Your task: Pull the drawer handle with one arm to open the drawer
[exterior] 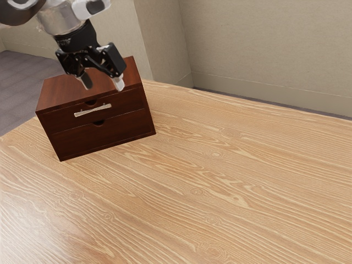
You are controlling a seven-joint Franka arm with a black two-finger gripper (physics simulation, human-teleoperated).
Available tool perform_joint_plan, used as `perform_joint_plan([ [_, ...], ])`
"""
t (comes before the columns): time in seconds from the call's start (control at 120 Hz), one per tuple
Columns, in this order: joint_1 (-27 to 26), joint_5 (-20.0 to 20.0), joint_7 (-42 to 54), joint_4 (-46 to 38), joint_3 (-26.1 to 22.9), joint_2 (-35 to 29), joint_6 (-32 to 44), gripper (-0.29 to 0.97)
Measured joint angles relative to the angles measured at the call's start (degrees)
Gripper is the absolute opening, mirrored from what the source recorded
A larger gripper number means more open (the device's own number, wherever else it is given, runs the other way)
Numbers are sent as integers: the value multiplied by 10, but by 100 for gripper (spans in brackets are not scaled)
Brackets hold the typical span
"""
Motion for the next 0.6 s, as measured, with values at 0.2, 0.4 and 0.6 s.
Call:
perform_joint_plan([
  [0.2, -66, 2, -2, -1, 7, -2, -4, 68],
  [0.4, -160, 89, 28, 7, 13, -43, -38, 68],
  [0.6, -17, 131, 90, -191, -23, -174, -17, 68],
])
